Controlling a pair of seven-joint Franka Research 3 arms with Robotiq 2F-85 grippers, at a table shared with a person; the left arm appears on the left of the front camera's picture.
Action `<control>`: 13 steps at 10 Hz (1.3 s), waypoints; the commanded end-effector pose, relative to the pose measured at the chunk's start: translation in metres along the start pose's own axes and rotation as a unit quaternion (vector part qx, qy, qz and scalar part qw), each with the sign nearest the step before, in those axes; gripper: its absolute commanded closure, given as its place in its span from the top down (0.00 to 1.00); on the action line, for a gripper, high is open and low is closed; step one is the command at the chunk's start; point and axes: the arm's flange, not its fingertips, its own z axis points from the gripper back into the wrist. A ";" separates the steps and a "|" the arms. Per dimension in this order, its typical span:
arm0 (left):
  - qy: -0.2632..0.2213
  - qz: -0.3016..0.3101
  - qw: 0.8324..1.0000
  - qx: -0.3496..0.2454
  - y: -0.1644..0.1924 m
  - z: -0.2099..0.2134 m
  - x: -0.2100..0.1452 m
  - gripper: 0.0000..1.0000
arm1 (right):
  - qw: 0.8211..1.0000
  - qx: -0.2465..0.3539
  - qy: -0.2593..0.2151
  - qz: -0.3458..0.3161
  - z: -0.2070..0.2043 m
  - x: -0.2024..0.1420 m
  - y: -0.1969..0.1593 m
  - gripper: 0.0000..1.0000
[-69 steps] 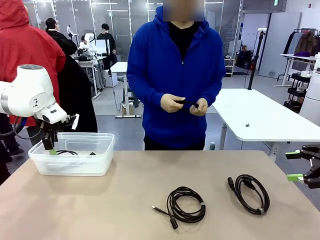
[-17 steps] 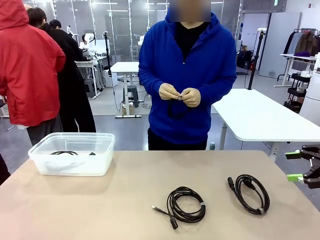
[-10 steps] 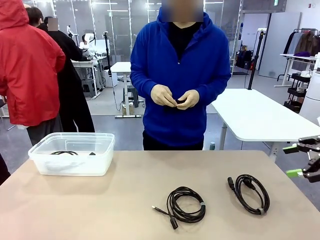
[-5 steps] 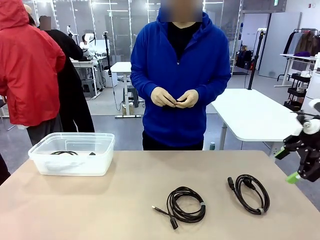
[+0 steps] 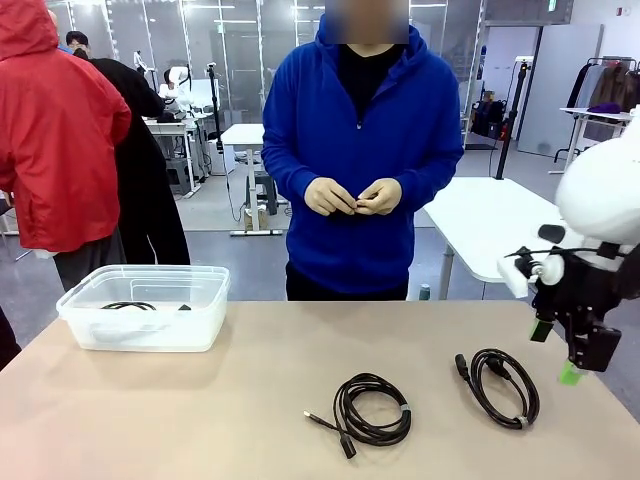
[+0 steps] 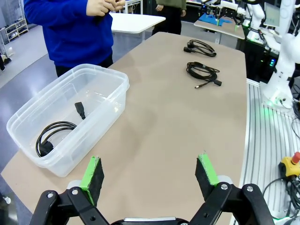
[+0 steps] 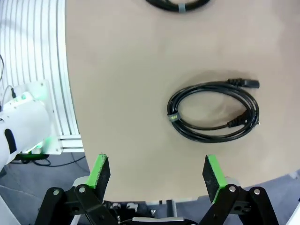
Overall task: Organize and store the cables.
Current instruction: Place the Power Cable into the Organizing box.
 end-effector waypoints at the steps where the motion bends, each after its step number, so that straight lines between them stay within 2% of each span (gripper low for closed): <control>1: -0.007 0.003 1.000 0.017 -0.002 -0.003 0.002 1.00 | 1.000 0.000 0.014 -0.018 -0.005 0.009 -0.001 1.00; 4: -0.007 0.003 1.000 0.017 -0.002 -0.003 0.002 1.00 | 0.999 0.036 0.001 0.013 -0.050 0.016 -0.011 1.00; 8: -0.007 0.003 1.000 0.017 -0.002 -0.003 0.002 1.00 | 0.997 0.059 0.020 0.052 -0.089 0.018 -0.023 1.00; 12: -0.007 0.003 1.000 0.017 -0.002 -0.003 0.002 1.00 | 0.995 0.084 0.031 0.032 -0.117 0.009 -0.038 1.00; 13: -0.007 0.003 1.000 0.017 -0.002 -0.003 0.002 1.00 | 0.994 0.096 0.047 0.023 -0.125 0.008 -0.040 1.00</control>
